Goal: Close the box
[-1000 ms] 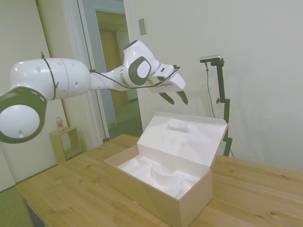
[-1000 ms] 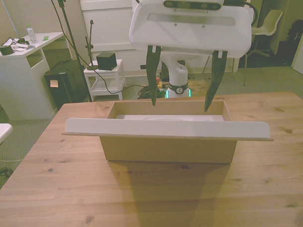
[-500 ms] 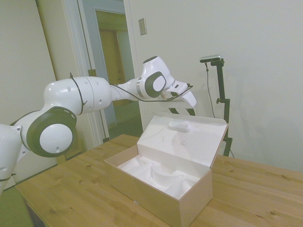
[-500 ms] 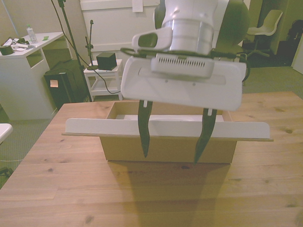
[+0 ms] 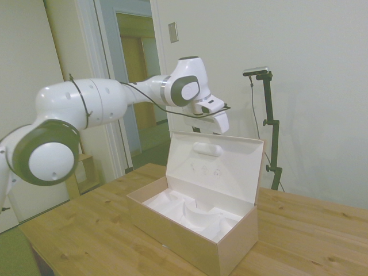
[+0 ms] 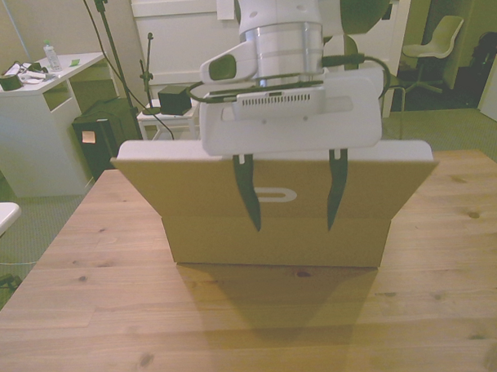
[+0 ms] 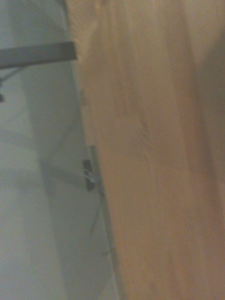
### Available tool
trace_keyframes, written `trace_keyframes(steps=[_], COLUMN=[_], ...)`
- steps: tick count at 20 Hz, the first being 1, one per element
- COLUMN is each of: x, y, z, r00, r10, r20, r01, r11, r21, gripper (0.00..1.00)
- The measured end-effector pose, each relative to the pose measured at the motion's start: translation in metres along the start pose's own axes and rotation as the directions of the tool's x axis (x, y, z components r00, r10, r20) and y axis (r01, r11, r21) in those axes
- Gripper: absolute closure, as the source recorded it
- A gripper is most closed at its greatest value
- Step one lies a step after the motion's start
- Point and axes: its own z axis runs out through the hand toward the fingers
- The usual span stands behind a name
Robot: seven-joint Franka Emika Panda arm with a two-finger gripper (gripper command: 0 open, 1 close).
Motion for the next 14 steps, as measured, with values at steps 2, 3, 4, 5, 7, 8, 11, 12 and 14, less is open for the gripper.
trace_keyframes(steps=[2, 3, 4, 5, 7, 8, 11, 12, 14], x=[-0.027, -0.038, -0.048, -0.057, -0.072, -0.078, -0.094, -0.101, -0.116], y=[0.005, 0.009, 0.014, 0.021, 0.038, 0.048, 0.076, 0.084, 0.100], z=[-0.021, -0.028, -0.034, -0.038, -0.044, -0.045, -0.047, -0.047, -0.043], r00=[1.000, 0.999, 0.999, 0.998, 0.996, 0.995, 0.994, 0.994, 0.993], r10=[0.005, 0.005, 0.007, 0.014, 0.028, 0.034, 0.049, 0.052, 0.055], r20=[0.031, 0.040, 0.048, 0.062, 0.087, 0.093, 0.095, 0.097, 0.105], r01=[-0.005, -0.005, -0.006, -0.012, -0.025, -0.031, -0.044, -0.047, -0.050], r11=[1.000, 1.000, 1.000, 1.000, 0.999, 0.999, 0.998, 0.997, 0.998], r21=[-0.009, -0.013, -0.017, -0.022, -0.034, -0.042, -0.055, -0.054, -0.049], gripper=[0.00, 0.00, 0.00, 0.00, 0.00, 0.00, 0.00, 0.00, 0.00])
